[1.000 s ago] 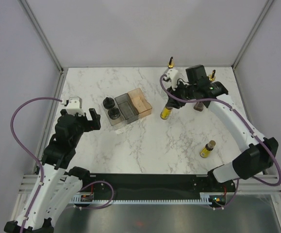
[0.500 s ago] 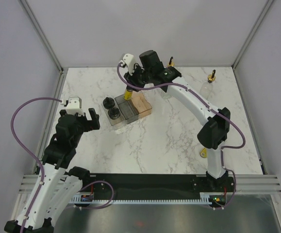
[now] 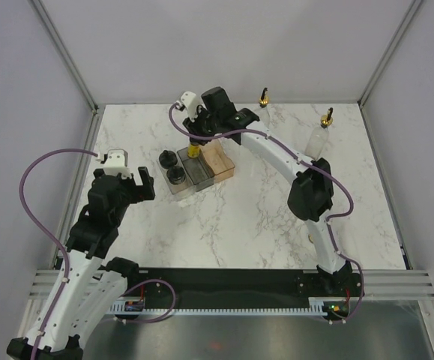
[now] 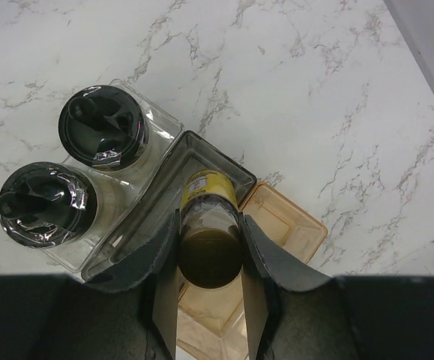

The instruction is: Organize the condiment bottles

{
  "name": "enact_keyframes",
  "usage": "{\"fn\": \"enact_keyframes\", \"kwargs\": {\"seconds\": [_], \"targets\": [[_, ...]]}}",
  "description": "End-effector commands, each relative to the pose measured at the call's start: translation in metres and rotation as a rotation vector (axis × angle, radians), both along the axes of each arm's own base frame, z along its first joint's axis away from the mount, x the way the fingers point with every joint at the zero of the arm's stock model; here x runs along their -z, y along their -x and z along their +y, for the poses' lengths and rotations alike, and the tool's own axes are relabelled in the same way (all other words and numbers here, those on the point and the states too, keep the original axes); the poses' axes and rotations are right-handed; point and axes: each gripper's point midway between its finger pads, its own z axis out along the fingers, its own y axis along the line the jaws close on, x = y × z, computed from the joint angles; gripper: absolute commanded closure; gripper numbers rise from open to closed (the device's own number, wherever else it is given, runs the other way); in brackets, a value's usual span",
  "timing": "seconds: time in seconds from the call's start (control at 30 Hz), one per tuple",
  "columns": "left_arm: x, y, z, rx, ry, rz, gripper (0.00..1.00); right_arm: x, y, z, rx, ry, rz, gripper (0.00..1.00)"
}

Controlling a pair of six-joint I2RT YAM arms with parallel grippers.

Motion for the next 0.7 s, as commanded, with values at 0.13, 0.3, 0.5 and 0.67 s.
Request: {"fn": "enact_keyframes", "kwargs": {"seconds": [0.13,0.3,0.5,0.67], "targets": [[-0.009,-0.004,0.000,0.010,-0.023,-0.042,0.00,-0.009,-0.015,0.022,0.002,-0.045,-0.076,0.98],[-0.010,-0.004,0.000,0.012,-0.022,-0.044,0.00,0.006,-0.010,0.026,-0.019,-0.009,-0.075,0.95],[-0.010,-0.004,0.000,0.012,-0.023,-0.045,0.00,0.016,-0.008,0.029,-0.021,0.014,-0.075,0.70],[-0.011,-0.004,0.001,0.009,-0.023,-0.048,0.00,0.014,-0.009,0.029,-0.015,0.018,-0.083,0.42]]}}
